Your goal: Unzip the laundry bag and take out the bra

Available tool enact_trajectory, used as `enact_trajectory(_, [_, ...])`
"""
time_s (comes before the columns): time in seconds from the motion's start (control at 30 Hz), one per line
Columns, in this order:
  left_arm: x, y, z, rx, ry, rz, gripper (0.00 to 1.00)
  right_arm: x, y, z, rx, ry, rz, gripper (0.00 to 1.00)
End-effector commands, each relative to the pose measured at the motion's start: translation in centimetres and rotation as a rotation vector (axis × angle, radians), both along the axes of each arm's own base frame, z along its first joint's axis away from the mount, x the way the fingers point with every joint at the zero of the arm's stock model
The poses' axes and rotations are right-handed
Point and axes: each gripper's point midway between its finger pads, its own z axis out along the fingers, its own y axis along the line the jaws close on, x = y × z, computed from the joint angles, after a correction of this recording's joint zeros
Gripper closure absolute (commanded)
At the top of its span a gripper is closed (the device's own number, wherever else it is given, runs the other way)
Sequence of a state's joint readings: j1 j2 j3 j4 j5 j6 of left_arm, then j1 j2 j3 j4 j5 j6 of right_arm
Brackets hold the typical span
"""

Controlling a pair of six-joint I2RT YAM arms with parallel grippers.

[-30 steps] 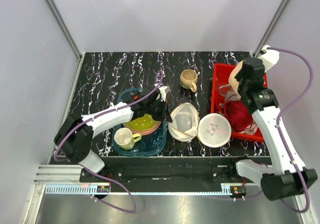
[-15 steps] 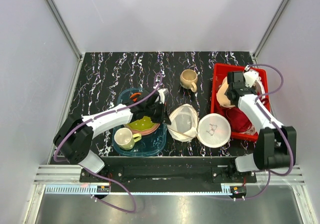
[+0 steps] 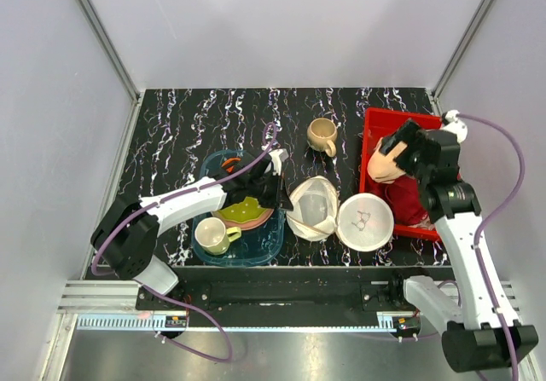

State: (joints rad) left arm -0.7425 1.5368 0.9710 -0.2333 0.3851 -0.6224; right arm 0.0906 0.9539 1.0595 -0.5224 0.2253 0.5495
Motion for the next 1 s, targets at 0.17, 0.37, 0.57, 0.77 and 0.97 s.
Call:
enact_trajectory(0.17, [1.3, -0.6, 1.8, -0.048, -0.069, 0.006, 1.0, -11.4, 4.2, -11.5, 0.253, 0.306, 0.137, 0.0])
enact_trajectory(0.37, [1.4, -0.8, 1.6, -0.044, -0.065, -0.003, 1.0, -12.6, 4.4, -12.3, 0.343, 0.364, 0.068, 0.0])
enact_trajectory(0.57, [1.6, -0.8, 1.7, -0.041, -0.053, 0.02, 1.0, -14.6, 1.2, -16.1, 0.322, 0.493, -0.206, 0.0])
enact_trajectory(0.77, [1.7, -1.1, 2.1, -0.054, -0.053, 0.016, 1.0, -15.5, 0.1, -17.9, 0.315, 0.562, -0.315, 0.0])
enact_trajectory(0.97, [1.7, -1.1, 2.1, -0.055, -0.051, 0.018, 1.0, -14.9, 4.6, -19.7, 0.45, 0.567, -0.071, 0.05])
